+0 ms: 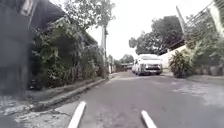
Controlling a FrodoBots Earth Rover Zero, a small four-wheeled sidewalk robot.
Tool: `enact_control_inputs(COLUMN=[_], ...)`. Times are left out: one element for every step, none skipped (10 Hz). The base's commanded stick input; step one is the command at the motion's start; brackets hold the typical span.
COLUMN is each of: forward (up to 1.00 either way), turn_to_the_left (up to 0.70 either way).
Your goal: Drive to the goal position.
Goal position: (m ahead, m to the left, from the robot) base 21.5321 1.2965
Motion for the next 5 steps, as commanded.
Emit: enact_control_inputs(forward=[0.85,0.85,0.85,0.85,0.85], turn_to_the_left=[0.03,0.0,0.0,0.0,0.0])
